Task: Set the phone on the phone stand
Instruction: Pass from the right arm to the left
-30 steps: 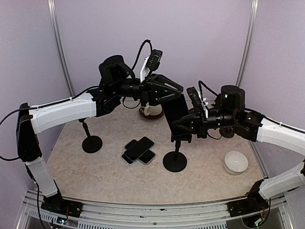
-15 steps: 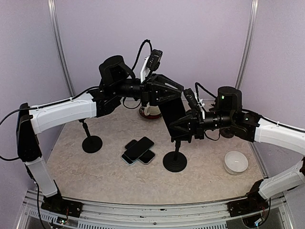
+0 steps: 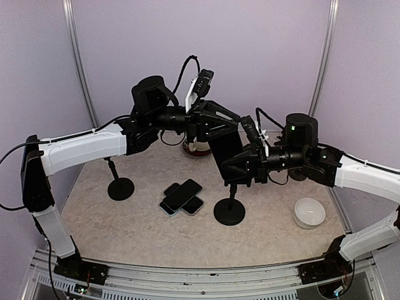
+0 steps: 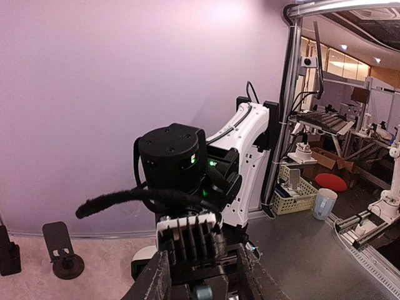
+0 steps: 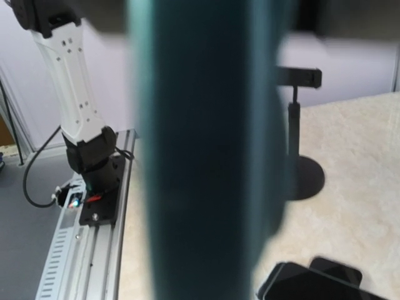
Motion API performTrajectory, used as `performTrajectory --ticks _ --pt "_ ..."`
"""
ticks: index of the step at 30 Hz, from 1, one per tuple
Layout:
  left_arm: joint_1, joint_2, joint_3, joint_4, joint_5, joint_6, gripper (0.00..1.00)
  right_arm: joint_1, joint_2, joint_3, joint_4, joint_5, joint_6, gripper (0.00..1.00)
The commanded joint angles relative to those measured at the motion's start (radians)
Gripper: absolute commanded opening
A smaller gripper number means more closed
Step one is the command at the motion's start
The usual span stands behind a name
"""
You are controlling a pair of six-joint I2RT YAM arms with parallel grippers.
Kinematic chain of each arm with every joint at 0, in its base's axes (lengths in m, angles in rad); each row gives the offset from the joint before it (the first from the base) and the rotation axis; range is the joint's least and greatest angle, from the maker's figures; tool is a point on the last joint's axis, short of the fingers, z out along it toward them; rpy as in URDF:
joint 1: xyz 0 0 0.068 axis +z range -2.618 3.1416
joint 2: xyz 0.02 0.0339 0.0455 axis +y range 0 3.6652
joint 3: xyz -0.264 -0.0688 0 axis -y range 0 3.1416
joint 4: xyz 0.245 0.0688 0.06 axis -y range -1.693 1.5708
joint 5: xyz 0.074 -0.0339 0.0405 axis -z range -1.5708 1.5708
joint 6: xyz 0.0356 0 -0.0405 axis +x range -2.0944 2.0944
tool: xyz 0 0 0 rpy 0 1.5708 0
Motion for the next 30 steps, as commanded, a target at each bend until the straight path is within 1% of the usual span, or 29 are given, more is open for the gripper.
performTrajectory --ticks 1,5,9,17,22,24,28,30 --pt "0.003 -0.007 -0.04 -0.006 -0.015 -0.003 0.39 0.018 -0.058 0.037 0.098 -0.001 -0.005 0.0" --pt "0.003 -0.004 -0.042 -0.002 -0.008 -0.006 0.4 0.019 -0.073 0.028 0.104 0.007 -0.004 0.0" --pt "0.0 -0.003 -0.043 0.027 -0.002 -0.025 0.39 0.022 -0.034 0.048 0.095 -0.004 0.0 0.0" --pt "-0.01 0.003 -0.034 0.026 0.016 -0.035 0.32 0.049 0.052 0.084 0.093 0.005 -0.008 0.0" --pt "-0.011 -0.002 -0.041 0.014 0.015 -0.023 0.25 0.055 0.068 0.098 0.069 0.028 -0.023 0.0" --pt "-0.009 -0.007 -0.045 0.012 0.014 -0.021 0.24 0.055 0.064 0.091 0.064 0.041 -0.028 0.0" --pt "-0.008 -0.022 -0.055 0.023 0.008 -0.02 0.31 0.056 0.045 0.072 0.069 0.059 -0.029 0.0" --pt "-0.008 -0.026 -0.055 0.026 0.011 -0.022 0.32 0.056 0.038 0.069 0.067 0.064 -0.029 0.0"
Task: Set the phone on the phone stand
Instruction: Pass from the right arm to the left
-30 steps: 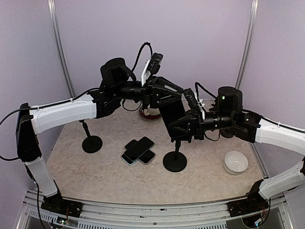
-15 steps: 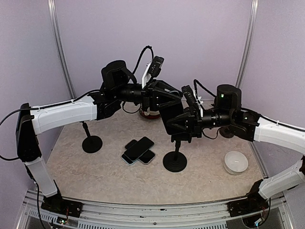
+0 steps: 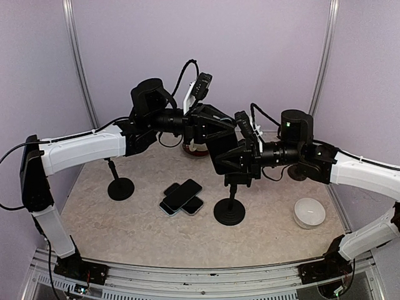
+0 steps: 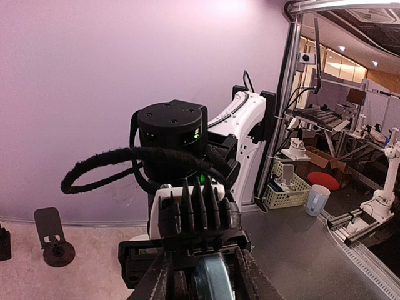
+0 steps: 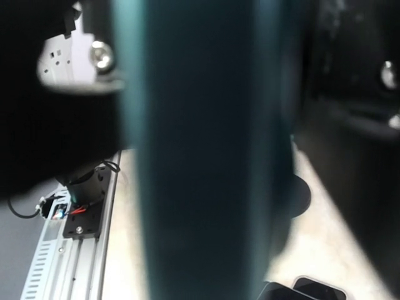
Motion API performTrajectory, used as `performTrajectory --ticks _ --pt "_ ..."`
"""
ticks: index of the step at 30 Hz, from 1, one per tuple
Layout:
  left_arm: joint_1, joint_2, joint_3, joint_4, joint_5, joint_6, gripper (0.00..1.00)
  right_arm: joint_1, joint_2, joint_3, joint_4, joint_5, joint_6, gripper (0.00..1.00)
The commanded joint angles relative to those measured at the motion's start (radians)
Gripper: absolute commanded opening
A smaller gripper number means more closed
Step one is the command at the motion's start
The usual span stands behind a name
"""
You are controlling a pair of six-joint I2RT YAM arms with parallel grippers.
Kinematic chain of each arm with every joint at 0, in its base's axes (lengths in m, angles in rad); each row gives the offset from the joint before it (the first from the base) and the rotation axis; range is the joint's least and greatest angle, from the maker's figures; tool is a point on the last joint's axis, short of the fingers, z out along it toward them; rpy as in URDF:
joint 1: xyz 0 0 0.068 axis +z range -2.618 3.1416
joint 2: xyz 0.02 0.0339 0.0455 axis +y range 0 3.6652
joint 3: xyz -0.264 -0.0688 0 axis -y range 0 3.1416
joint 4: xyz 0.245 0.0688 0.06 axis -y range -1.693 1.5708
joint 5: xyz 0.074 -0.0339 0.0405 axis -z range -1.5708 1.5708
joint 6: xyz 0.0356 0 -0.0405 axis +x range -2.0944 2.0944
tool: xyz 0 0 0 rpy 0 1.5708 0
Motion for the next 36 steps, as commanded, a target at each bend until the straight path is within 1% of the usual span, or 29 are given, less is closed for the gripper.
performTrajectory --ticks 1,10,22,30,33,36 --pt "-0.021 -0.022 -0.012 0.021 -0.021 0.002 0.33 0.029 -0.015 0.015 0.027 0.024 -0.015 0.0" --pt "-0.021 -0.041 -0.033 0.04 -0.019 -0.005 0.35 0.029 -0.023 -0.01 0.031 0.036 -0.015 0.0" --pt "-0.016 -0.055 -0.045 0.048 -0.028 -0.007 0.36 0.028 -0.071 -0.045 0.03 0.075 -0.02 0.0" --pt "-0.019 -0.044 -0.034 0.043 -0.026 -0.009 0.36 0.027 -0.067 -0.039 0.038 0.055 -0.007 0.0" --pt "-0.021 -0.039 -0.034 0.04 -0.023 -0.005 0.31 0.028 -0.05 -0.019 0.037 0.038 -0.002 0.0" --pt "-0.021 -0.038 -0.032 0.037 -0.023 -0.003 0.21 0.027 -0.034 -0.007 0.03 0.036 -0.003 0.0"
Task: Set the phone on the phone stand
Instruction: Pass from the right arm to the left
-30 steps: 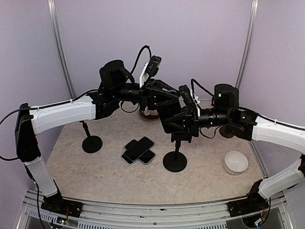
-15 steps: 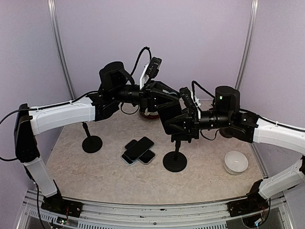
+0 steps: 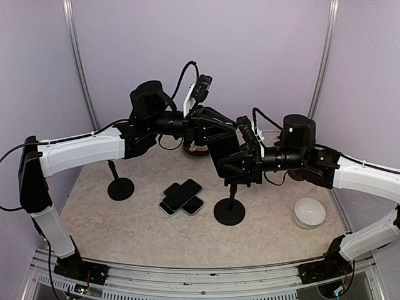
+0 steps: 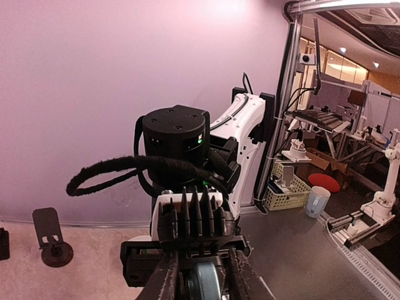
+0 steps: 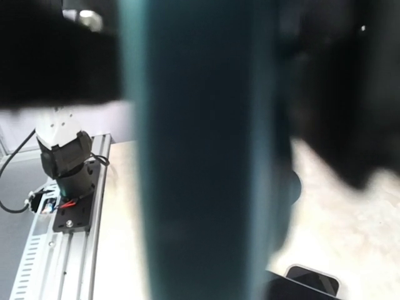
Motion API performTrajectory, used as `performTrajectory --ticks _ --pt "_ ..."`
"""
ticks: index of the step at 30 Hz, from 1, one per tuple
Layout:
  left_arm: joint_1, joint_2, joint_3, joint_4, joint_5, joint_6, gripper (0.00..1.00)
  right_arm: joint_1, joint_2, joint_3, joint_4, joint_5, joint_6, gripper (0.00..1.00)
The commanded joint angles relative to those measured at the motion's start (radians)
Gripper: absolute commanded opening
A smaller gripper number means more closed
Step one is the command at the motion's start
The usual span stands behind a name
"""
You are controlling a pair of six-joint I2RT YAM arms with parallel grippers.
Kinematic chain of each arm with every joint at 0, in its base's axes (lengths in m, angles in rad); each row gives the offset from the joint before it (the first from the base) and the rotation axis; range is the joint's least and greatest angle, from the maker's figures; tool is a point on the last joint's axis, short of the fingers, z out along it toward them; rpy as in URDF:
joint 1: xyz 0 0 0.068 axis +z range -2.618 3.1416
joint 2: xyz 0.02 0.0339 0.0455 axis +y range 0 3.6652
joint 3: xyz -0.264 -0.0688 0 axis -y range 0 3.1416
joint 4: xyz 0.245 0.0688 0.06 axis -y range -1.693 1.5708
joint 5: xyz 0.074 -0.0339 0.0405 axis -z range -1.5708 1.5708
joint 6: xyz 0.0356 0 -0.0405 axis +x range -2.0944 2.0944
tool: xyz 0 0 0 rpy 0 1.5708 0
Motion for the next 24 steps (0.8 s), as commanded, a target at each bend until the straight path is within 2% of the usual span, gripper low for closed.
performTrajectory --ticks 1,5,12,13,17,18,21,24 --pt "-0.009 -0.02 0.002 0.011 -0.001 0.008 0.17 0.011 0.01 0.044 0.025 -0.021 0.007 0.0" --pt "-0.009 -0.019 0.013 -0.021 -0.007 0.032 0.0 0.011 0.013 0.044 0.02 -0.02 0.001 0.0" --pt "-0.009 -0.017 0.014 -0.039 -0.013 0.053 0.0 0.01 0.008 0.06 -0.02 -0.004 -0.021 0.0" --pt "-0.009 -0.018 0.011 -0.044 -0.015 0.059 0.0 0.011 0.005 0.064 -0.03 -0.003 -0.025 0.05" --pt "-0.005 -0.027 -0.003 -0.079 -0.034 0.097 0.0 0.009 -0.032 0.068 -0.087 0.017 -0.051 0.58" --pt "-0.003 -0.03 -0.009 -0.081 -0.036 0.099 0.0 0.007 -0.048 0.063 -0.101 0.027 -0.06 0.65" --pt "0.002 -0.038 -0.027 -0.08 -0.042 0.1 0.0 -0.001 -0.104 0.048 -0.148 0.068 -0.078 0.76" --pt "0.005 -0.047 -0.046 -0.077 -0.048 0.1 0.0 -0.013 -0.155 0.021 -0.193 0.123 -0.085 0.78"
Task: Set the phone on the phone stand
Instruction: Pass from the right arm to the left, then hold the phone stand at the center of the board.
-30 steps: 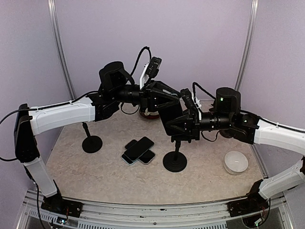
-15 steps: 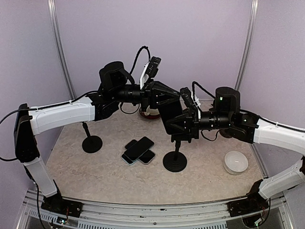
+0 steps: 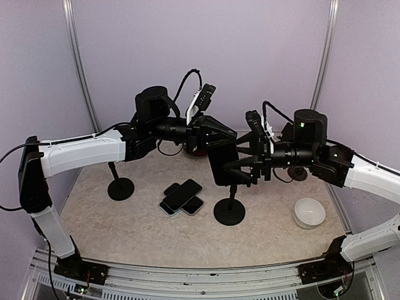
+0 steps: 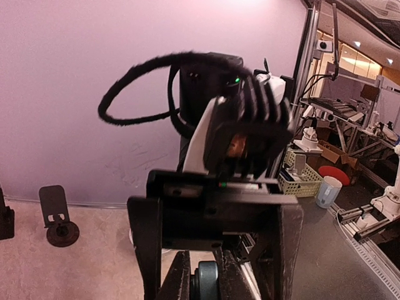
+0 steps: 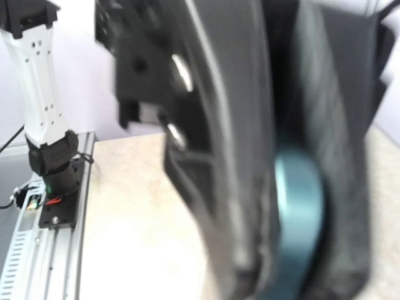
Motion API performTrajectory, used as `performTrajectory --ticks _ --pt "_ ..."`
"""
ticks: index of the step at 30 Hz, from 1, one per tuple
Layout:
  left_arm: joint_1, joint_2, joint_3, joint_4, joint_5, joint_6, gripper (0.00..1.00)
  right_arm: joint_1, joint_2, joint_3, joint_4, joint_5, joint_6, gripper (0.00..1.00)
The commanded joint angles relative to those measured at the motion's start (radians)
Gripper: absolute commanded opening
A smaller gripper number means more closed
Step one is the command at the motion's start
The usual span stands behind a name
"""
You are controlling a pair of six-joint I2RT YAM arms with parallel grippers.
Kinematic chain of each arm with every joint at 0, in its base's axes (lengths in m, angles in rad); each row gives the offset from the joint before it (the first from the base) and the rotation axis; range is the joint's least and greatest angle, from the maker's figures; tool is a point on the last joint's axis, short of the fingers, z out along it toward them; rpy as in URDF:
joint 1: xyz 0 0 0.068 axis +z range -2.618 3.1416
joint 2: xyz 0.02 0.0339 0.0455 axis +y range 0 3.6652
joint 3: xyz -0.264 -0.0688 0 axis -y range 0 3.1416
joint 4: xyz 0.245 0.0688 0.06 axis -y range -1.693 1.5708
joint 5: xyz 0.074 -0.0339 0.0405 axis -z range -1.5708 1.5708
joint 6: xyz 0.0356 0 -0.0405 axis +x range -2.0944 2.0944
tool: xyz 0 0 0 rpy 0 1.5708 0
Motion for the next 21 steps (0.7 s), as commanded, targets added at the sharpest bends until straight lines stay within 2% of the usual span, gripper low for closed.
performTrajectory --ticks 1,7,13,21 --pt "0.006 -0.05 -0.026 0.01 -0.008 0.02 0.0 -0.017 -0.097 -0.032 -0.079 0.081 -0.023 0.78" --pt "0.009 -0.073 -0.052 -0.005 -0.02 0.035 0.0 -0.049 -0.177 -0.145 -0.065 0.094 0.009 0.73" --pt "0.014 -0.088 -0.052 -0.055 0.024 0.084 0.0 -0.072 -0.143 -0.184 -0.084 0.076 0.017 0.69" --pt "0.022 -0.1 -0.062 -0.089 0.075 0.121 0.0 -0.129 -0.12 -0.217 -0.087 0.052 0.018 0.59"
